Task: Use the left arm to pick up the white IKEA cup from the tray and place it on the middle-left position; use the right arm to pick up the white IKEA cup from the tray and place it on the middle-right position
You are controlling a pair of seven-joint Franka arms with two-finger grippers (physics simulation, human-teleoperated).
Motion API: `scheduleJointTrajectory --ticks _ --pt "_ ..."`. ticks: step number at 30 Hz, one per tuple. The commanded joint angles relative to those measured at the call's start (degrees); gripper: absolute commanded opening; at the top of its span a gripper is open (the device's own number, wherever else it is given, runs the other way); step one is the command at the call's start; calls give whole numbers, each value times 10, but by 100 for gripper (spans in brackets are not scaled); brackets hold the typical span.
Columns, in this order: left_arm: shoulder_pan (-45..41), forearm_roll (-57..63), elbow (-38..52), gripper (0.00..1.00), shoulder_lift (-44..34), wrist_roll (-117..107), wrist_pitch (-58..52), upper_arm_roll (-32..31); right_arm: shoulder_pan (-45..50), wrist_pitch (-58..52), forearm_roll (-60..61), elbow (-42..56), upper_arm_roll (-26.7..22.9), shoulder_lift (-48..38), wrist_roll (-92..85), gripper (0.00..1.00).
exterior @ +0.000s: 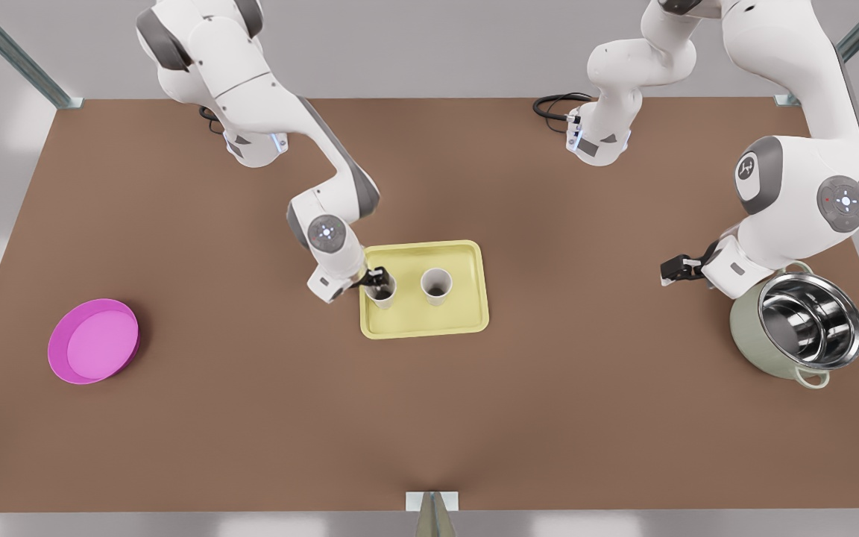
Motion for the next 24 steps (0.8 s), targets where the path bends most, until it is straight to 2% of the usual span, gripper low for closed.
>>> scheduleJointTrajectory --ticks 1,9,13,14,24 --pt "0 1 0 100 -1 0 -1 0 0 9 1 -8 0 -4 59 100" --pt "-2 1 -3 100 -1 -1 -4 -2 2 17 2 -1 12 52 60 100" --pt "-3 1 -6 100 -1 -1 -6 -6 2 37 3 0 20 63 61 58" --pt "-3 1 -7 100 -1 -1 -7 -6 1 37 4 0 20 63 61 52" --pt "-4 1 -9 100 -2 -2 -9 -6 -3 36 61 9 19 61 61 17"
